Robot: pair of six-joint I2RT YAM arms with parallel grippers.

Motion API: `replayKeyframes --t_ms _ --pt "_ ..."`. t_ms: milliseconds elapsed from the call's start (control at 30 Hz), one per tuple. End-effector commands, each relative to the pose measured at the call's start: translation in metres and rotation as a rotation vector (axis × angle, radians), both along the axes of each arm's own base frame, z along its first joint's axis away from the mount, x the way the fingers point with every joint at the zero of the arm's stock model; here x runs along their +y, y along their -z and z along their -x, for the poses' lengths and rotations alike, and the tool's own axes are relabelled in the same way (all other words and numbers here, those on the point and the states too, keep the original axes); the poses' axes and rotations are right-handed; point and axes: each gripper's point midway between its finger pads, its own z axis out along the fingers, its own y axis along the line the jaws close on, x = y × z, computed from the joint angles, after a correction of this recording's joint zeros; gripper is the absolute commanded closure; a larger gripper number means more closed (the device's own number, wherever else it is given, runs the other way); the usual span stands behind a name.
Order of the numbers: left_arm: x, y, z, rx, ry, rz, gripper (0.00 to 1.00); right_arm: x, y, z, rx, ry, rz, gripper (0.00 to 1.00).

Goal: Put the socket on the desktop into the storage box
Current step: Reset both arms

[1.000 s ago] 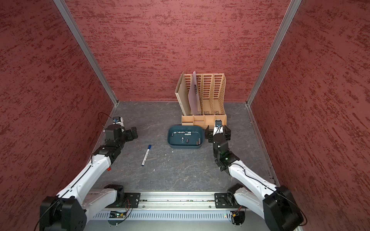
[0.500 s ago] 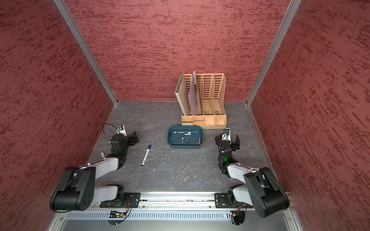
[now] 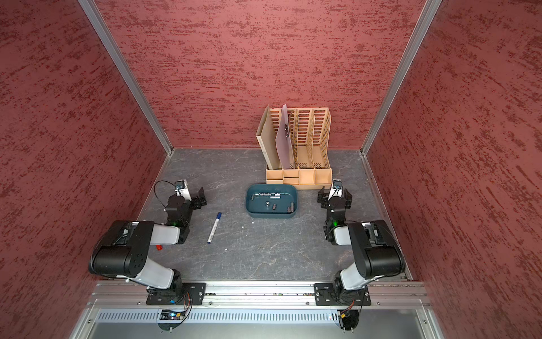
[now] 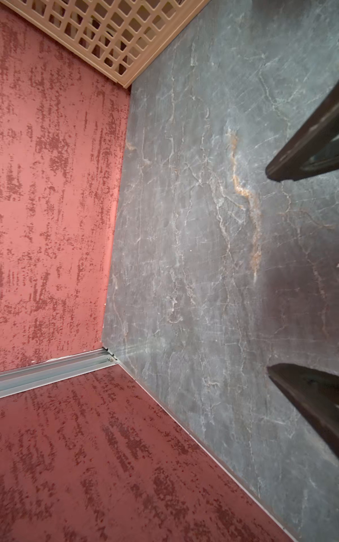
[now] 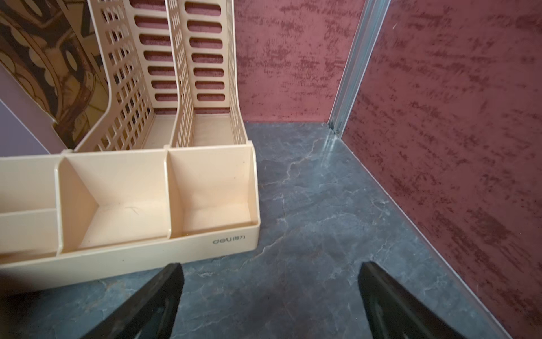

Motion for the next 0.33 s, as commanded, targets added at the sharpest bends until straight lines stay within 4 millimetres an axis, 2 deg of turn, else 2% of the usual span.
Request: replayKeyframes --t_ms 0,300 --pt "-0.0038 -0.0094 -0.0044 -0.029 0.019 -0.009 0.00 0.0105 -0.0026 -0.0052 -0.005 -0.060 -0.050 0.02" --pt "-0.0046 -0.0069 -0.0080 -0.011 0.064 0.025 0.00 0.0128 -0.0042 -0.0059 -0.019 -0.071 -0.038 0.02"
